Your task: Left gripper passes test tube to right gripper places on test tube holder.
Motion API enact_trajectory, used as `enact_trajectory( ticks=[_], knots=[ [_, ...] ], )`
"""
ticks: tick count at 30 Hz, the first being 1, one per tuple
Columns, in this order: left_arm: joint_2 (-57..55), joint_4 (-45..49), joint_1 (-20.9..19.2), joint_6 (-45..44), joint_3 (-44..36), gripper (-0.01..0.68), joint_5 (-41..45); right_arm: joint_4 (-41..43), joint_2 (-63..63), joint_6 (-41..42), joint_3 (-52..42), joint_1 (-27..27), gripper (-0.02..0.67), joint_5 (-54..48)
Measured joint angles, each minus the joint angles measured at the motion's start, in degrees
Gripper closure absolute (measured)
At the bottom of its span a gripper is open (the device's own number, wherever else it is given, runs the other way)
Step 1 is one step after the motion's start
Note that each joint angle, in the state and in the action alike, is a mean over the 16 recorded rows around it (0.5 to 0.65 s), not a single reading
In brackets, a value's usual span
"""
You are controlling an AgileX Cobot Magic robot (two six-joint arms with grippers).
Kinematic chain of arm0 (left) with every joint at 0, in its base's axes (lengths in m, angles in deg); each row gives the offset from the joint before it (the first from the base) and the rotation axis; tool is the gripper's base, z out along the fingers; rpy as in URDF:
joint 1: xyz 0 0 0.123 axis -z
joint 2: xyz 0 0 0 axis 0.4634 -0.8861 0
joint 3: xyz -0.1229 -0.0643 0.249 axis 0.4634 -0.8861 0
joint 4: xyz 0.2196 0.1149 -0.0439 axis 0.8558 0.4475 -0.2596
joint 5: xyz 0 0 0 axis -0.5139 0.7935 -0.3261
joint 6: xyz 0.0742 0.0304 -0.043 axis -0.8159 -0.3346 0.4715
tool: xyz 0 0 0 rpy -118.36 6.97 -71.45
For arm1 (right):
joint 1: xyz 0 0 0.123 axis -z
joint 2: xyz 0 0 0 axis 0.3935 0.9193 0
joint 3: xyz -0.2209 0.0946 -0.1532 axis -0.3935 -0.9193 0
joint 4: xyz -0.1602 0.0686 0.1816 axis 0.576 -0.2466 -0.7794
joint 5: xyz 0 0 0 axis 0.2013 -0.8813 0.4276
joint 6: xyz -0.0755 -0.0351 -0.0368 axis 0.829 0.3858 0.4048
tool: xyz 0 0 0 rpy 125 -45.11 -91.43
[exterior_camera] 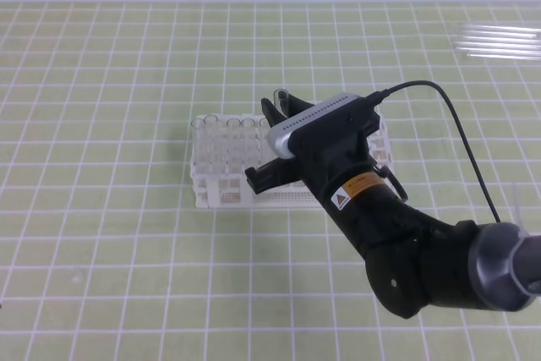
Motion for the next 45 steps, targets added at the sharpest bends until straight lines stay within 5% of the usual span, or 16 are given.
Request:
enact_trajectory(
  ticks=[12,33,39,45],
  knots=[
    [0.11,-0.09,0.00,0.00,0.02,0.671,0.10,0.03,0.09,-0.07,0.00,0.00,0.530,-0.08],
    [0.04,-0.03,0.00,0.00,0.01,0.671,0.05,-0.78,-2.12,-0.07,-0.13,0.00,0.384,-0.07],
    [0.04,0.33,0.00,0.07,0.01,0.671,0.32,-3.67,-8.73,0.31,-1.48,0.00,0.400,-2.51],
    [0.00,0.91,0.00,0.19,0.00,0.671,0.61,-6.97,-20.19,4.23,-3.94,0.00,0.486,-10.24]
  ],
)
